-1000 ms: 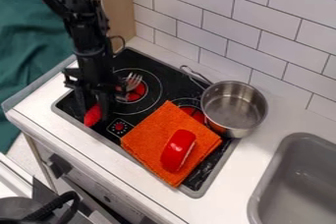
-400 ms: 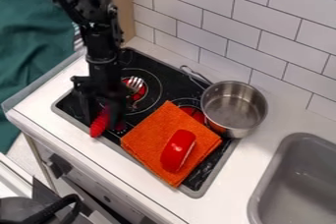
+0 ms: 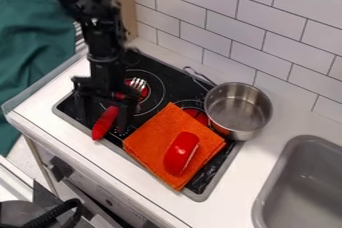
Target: Moved the red fork on top of the left burner
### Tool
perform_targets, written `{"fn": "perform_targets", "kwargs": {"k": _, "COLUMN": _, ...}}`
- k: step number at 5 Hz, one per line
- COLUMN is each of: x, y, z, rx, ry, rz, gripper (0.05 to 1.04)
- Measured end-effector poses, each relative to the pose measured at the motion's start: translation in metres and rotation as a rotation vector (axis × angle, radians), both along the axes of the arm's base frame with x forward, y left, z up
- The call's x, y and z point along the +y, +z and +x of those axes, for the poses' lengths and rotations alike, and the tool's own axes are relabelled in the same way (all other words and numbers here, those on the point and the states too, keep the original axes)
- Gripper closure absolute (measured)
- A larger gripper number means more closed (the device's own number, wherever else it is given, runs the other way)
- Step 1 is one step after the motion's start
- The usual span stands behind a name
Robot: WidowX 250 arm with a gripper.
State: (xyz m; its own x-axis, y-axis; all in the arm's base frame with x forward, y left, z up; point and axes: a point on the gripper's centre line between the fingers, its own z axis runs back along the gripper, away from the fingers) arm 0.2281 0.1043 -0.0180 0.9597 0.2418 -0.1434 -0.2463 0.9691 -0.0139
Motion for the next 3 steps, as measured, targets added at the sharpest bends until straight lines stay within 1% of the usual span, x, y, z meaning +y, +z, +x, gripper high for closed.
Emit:
{"fn": "perform_targets", "kwargs": {"k": 1, "x": -0.019, "y": 0.034, "z": -0.001, "rx": -0.092, "ry": -0.035, "rz": 0.006, "gripper": 0.079}}
{"fn": "perform_targets", "kwargs": {"k": 2, "x": -0.039, "y": 0.051, "z": 0.000, "rx": -0.130, "ry": -0.079, "rz": 0.000, "gripper": 0.079}}
{"fn": "perform_targets", "kwargs": {"k": 3, "x": -0.049, "y": 0.052, "z": 0.000, "rx": -0.127, "ry": -0.112, "rz": 0.009, "gripper": 0.079}}
